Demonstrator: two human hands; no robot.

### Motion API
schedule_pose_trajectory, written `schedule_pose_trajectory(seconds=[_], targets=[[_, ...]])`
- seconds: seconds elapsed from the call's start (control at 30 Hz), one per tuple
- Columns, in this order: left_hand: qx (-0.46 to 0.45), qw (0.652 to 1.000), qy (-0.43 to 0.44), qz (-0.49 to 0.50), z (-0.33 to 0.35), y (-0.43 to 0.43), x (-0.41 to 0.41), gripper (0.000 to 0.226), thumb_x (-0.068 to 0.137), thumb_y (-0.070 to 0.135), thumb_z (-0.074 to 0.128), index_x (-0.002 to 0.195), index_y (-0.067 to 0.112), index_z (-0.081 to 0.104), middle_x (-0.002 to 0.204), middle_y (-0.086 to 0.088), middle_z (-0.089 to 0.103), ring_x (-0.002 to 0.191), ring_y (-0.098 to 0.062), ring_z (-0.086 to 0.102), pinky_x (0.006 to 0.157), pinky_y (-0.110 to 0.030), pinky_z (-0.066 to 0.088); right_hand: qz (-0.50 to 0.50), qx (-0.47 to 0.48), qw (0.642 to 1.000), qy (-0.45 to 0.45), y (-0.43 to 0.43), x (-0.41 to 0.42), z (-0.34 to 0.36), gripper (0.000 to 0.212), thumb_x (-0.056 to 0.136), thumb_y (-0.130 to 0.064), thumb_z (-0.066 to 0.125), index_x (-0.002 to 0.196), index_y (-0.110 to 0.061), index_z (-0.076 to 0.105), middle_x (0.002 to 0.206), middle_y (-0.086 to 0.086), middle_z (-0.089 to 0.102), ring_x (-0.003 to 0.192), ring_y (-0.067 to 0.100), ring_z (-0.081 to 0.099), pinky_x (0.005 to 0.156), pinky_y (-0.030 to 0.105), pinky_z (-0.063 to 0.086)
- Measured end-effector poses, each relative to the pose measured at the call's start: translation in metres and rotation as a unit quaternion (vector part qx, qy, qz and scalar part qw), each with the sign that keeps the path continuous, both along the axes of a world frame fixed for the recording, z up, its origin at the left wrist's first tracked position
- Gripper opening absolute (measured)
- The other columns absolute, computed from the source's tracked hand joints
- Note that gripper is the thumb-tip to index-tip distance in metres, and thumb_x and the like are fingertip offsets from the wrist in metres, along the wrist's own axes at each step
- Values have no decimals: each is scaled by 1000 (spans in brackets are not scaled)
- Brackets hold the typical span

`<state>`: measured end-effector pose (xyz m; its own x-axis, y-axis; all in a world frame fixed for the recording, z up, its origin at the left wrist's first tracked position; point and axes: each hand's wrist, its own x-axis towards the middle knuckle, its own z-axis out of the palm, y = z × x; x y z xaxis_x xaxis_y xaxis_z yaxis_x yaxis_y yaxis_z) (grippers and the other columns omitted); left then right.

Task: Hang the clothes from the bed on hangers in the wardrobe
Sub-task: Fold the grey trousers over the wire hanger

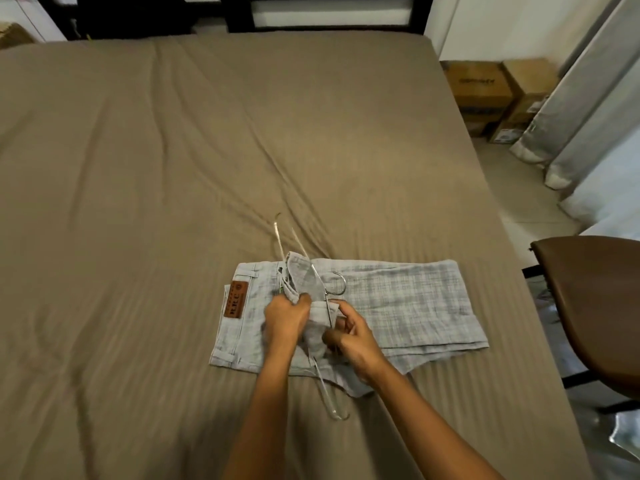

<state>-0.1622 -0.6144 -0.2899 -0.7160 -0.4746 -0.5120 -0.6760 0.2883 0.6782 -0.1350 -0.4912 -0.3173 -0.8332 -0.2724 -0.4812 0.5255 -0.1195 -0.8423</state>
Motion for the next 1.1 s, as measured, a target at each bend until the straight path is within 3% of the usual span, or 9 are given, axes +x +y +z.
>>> schedule_pose_trajectory(seconds=[0.17, 0.4, 0.57, 0.7, 0.8, 0.87, 0.97, 1.03, 1.1], targets=[[262, 955, 24, 137, -5, -40, 3, 12, 88, 10, 62, 98, 16, 60, 91, -6, 69, 77, -23, 65, 62, -36, 57, -135, -25, 986, -99, 13, -13, -19, 34, 90, 14, 42, 115, -6, 53, 99, 19, 63, 82, 24, 69, 58, 34, 59], [257, 954, 12, 151, -28, -75, 10, 29, 85, 8, 64, 113, 6, 57, 102, -13, 67, 86, -27, 64, 66, -34, 55, -213, 78, 969, -97, 52, -7, -43, 35, 93, 10, 41, 116, -9, 58, 83, 8, 65, 60, 13, 64, 39, 22, 42], [279, 944, -20, 176, -31, -95, 14, 9, 81, 18, 59, 80, 10, 55, 47, -1, 60, 39, -12, 55, 33, -15, 41, -407, 86, 903, -105, 119, -16, -43, 32, 89, 10, 47, 116, -4, 59, 84, 8, 66, 54, 7, 66, 35, 17, 40], [125, 984, -24, 123, -57, -126, 12, 23, 78, 16, 65, 94, 0, 63, 79, -15, 64, 65, -25, 59, 60, -34, 55, -461, 145, 870, -97, 194, -24, -33, 38, 87, 12, 52, 121, -4, 58, 94, 14, 67, 48, 4, 63, 37, 17, 44], [-153, 988, -28, 5, -68, -122, 7, 50, 62, 20, 62, 100, -14, 58, 91, -30, 62, 78, -43, 61, 73, -54, 50, -415, 197, 886, -68, 228, -20, -26, 38, 88, 13, 51, 122, -1, 58, 88, 10, 67, 51, 6, 65, 46, 20, 53], [-341, 936, 38, -78, -59, -98, 2, 56, 74, 20, 47, 118, -15, 45, 117, -41, 47, 101, -54, 47, 85, -58, 40, -371, 225, 901, -13, 230, -18, -15, 36, 89, 13, 49, 120, -3, 58, 86, 6, 66, 54, 4, 65, 48, 16, 51], [-351, 853, 135, -363, -61, -48, 2, 57, 89, 36, 32, 132, 2, 46, 137, -28, 44, 124, -44, 42, 102, -51, 30, -322, 280, 901, 82, 217, -17, 5, 39, 90, 12, 48, 120, -10, 58, 85, 4, 65, 61, 1, 63, 59, 11, 51], [-304, 798, -9, -521, -51, -14, -1, 72, 88, 58, 18, 142, 16, 40, 150, -16, 34, 135, -33, 38, 105, -58, 30, -277, 317, 897, 133, 212, -17, 21, 39, 89, 11, 50, 121, -10, 59, 88, 2, 66, 72, 2, 65, 67, 10, 52], [-306, 780, -155, -523, -35, 7, -2, 77, 86, 67, 22, 151, 27, 9, 159, -8, 0, 146, -29, 8, 112, -55, 17, -248, 336, 892, 171, 213, -25, 44, 41, 88, 10, 52, 123, -10, 60, 90, -1, 67, 80, 6, 66, 63, 9, 50]])
